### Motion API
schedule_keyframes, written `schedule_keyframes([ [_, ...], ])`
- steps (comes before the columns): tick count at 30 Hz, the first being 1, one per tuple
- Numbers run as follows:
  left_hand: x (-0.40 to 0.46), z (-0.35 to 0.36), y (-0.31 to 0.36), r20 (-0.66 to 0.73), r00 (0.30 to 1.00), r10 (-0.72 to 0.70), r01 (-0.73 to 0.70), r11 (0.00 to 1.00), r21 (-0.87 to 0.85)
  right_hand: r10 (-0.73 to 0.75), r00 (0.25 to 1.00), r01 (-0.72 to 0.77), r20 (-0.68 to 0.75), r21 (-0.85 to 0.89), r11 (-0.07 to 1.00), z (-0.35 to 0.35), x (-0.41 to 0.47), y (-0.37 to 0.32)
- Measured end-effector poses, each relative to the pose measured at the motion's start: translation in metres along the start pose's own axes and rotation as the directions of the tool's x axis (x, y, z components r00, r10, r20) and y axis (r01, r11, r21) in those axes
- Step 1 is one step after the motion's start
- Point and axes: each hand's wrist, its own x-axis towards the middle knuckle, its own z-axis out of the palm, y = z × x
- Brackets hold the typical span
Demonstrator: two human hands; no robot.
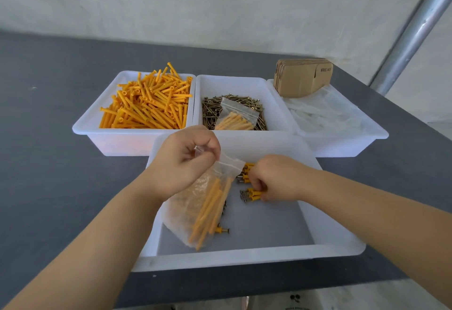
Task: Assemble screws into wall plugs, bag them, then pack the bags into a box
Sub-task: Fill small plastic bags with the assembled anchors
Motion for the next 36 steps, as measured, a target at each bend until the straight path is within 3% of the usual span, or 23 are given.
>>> schedule_keyframes([
  [8, 0.000, 0.001, 0.000, 0.005, 1.000, -0.002, 0.002, 1.000, 0.013, -0.011, 0.999, 0.014, 0.035, -0.093, 0.996, 0.001, -0.001, -0.008],
  [10, 0.000, 0.000, 0.000, 0.004, 1.000, -0.007, 0.007, 1.000, 0.019, 0.021, 0.999, -0.022, -0.045, -0.012, 1.000, -0.006, -0.001, -0.002],
  [12, 0.000, 0.000, 0.000, 0.003, 1.000, -0.011, 0.011, 1.000, 0.025, 0.118, 0.971, -0.076, -0.208, 0.204, 0.976, -0.021, -0.005, 0.010],
  [14, 0.001, 0.000, 0.000, 0.010, 1.000, -0.005, 0.005, 1.000, 0.029, 0.273, 0.905, -0.077, -0.327, 0.505, 0.860, -0.040, -0.009, 0.023],
  [16, 0.001, 0.000, 0.000, 0.016, 1.000, -0.001, 0.001, 1.000, 0.022, 0.364, 0.867, 0.027, -0.341, 0.760, 0.649, -0.056, -0.012, 0.033],
  [18, 0.000, 0.000, -0.001, 0.017, 1.000, 0.003, -0.003, 1.000, 0.018, 0.364, 0.860, 0.158, -0.357, 0.866, 0.474, -0.069, -0.015, 0.039],
  [22, 0.000, 0.000, -0.001, 0.011, 1.000, -0.004, 0.004, 1.000, 0.028, 0.199, 0.931, 0.237, -0.305, 0.923, 0.303, -0.083, -0.010, 0.033],
  [24, 0.001, -0.001, 0.000, 0.007, 1.000, -0.004, 0.004, 1.000, 0.026, 0.119, 0.958, 0.214, -0.260, 0.929, 0.302, -0.083, -0.003, 0.025],
  [28, 0.001, -0.001, 0.000, -0.009, 1.000, 0.002, -0.001, 0.999, 0.040, 0.022, 0.988, 0.134, -0.155, 0.908, 0.397, -0.080, 0.014, 0.003],
  [33, 0.001, -0.003, -0.002, -0.060, 0.998, 0.026, -0.022, 0.998, 0.064, -0.267, 0.958, -0.010, 0.107, 0.940, 0.341, -0.079, 0.021, -0.010],
  [36, 0.001, -0.003, -0.003, -0.065, 0.998, 0.019, -0.014, 0.998, 0.067, -0.217, 0.964, -0.047, 0.156, 0.899, 0.436, -0.082, 0.020, -0.004],
])
